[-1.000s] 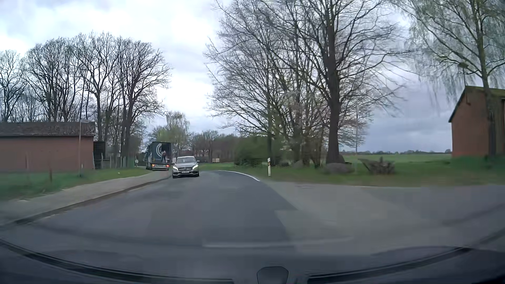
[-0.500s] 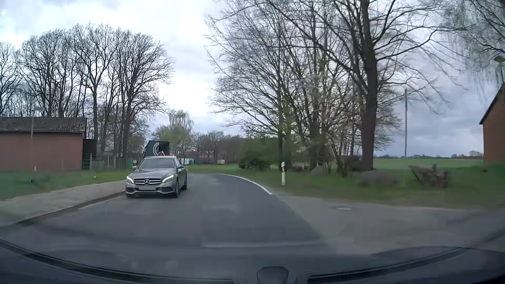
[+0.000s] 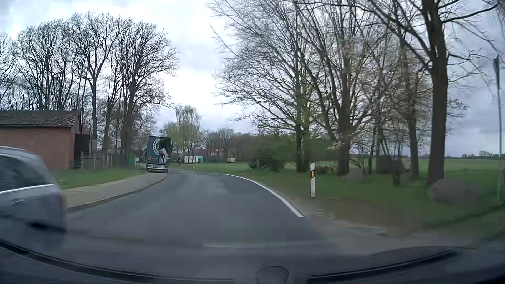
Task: Follow the waypoints while adhering to traffic rules and regulations
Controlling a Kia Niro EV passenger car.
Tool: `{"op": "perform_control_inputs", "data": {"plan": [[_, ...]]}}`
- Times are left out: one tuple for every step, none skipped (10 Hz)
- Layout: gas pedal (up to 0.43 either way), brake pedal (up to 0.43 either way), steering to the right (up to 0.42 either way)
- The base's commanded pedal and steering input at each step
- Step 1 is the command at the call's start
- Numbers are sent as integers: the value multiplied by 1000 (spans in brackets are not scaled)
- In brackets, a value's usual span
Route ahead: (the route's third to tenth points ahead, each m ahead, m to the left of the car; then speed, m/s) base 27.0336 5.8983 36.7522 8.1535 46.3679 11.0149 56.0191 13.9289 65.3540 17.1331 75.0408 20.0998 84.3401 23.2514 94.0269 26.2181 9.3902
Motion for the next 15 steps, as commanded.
{"op": "perform_control_inputs", "data": {"plan": [[130, 0, -38], [130, 0, -38], [130, 0, -38], [130, 0, -38], [130, 0, -37], [130, 0, -36], [130, 0, -36], [130, 0, -35], [130, 0, -31], [130, 0, -27], [130, 0, -26], [118, 0, -26], [118, 0, -26], [110, 0, -26], [110, 0, -28]]}}
